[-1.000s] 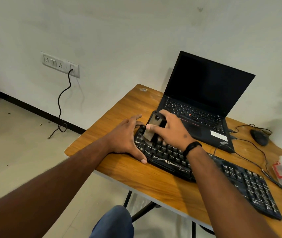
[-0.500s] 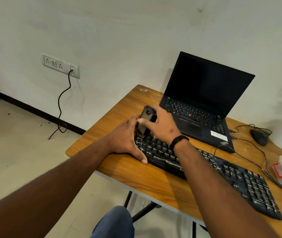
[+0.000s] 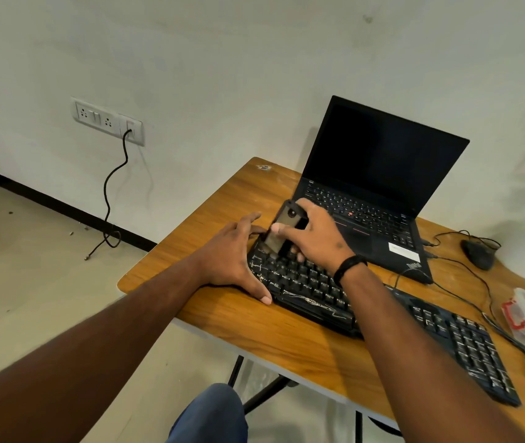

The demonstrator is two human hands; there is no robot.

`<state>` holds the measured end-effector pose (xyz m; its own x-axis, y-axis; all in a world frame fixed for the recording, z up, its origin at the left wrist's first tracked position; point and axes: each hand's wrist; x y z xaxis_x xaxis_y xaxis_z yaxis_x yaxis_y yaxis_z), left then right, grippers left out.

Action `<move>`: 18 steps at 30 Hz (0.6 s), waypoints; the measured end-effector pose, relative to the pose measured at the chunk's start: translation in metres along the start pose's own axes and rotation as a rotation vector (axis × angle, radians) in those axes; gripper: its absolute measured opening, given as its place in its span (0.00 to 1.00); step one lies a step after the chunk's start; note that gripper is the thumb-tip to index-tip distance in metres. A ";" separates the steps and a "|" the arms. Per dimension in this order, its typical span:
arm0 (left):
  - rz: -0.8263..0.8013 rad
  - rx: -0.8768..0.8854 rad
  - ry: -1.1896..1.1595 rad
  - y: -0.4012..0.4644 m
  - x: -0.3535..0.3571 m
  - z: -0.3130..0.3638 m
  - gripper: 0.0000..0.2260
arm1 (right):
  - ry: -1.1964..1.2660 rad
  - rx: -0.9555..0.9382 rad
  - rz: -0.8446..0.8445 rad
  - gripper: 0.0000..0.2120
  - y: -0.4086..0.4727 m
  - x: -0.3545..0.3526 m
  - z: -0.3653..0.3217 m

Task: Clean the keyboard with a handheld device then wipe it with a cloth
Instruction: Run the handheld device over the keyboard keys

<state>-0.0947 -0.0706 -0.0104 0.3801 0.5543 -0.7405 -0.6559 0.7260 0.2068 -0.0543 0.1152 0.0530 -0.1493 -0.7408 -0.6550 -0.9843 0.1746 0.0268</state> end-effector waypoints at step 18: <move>0.010 0.006 -0.003 0.000 0.000 0.000 0.70 | -0.143 -0.001 0.112 0.13 -0.012 -0.020 0.014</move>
<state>-0.0946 -0.0709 -0.0110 0.3753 0.5626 -0.7366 -0.6559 0.7227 0.2178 -0.0378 0.1371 0.0555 -0.2427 -0.6168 -0.7488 -0.9624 0.2502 0.1059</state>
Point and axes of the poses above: each hand's wrist, its own y-axis towards the middle knuckle, its own x-axis out of the palm, z = x × y, and after that the axes turned 11 degrees about x, right-handed
